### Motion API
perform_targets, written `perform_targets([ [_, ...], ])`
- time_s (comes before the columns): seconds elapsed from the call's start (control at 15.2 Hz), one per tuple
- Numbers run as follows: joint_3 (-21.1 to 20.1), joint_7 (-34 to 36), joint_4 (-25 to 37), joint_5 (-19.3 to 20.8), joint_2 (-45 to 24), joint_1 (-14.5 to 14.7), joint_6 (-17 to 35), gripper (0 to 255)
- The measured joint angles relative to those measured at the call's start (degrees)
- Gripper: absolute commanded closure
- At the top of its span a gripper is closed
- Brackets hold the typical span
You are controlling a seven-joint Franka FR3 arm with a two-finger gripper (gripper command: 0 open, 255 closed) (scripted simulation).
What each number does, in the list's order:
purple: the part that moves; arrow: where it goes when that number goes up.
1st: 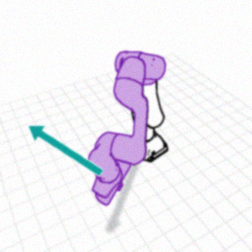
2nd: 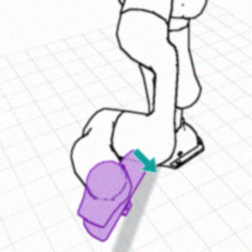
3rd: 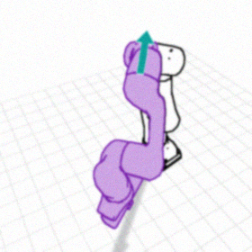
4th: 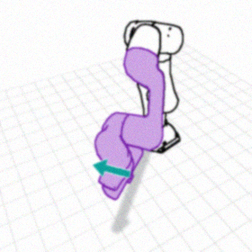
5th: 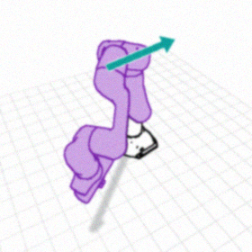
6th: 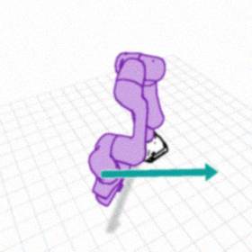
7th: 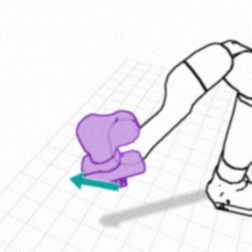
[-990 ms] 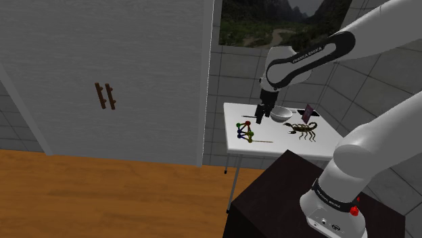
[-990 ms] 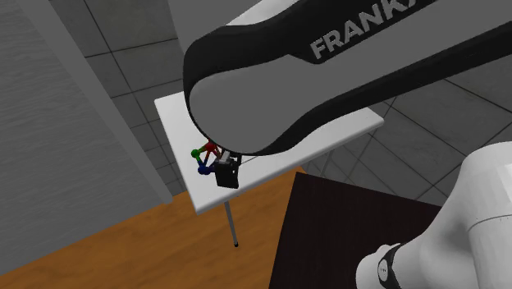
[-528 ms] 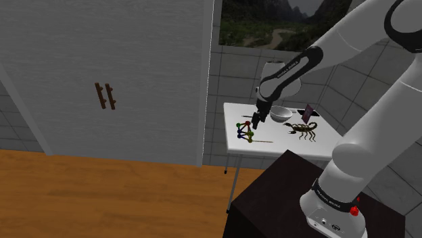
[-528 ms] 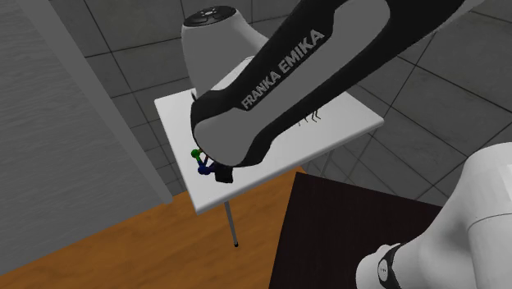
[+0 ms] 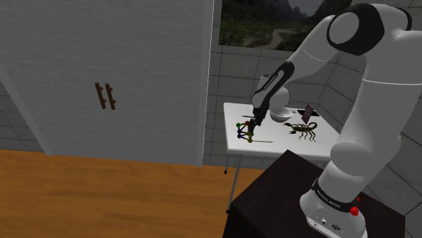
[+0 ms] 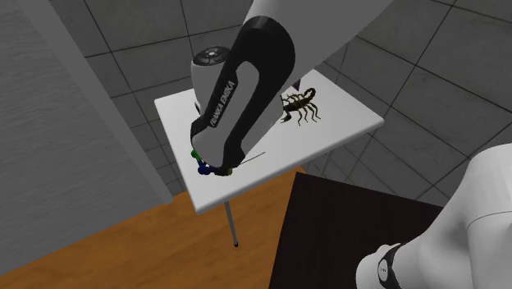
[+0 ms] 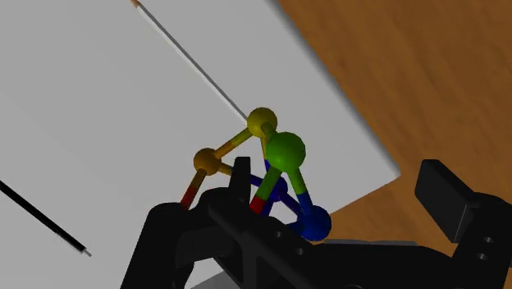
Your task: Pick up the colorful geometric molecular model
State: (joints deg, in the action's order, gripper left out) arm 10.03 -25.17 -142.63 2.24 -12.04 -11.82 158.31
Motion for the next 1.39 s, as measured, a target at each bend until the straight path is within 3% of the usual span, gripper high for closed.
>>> perform_targets([
  [0.26,-0.8,-2.6,4.4,-1.7,-7.5,-2.0,4.2,0],
  [0.73,-2.0,-3.6,6.4,-2.9,-13.6,-3.4,8.5,0],
  [0.79,-2.1,-3.6,6.4,-3.0,-14.0,-3.4,8.8,255],
  [1.39,-2.2,-3.5,6.4,-3.0,-14.3,-3.3,9.1,255],
])
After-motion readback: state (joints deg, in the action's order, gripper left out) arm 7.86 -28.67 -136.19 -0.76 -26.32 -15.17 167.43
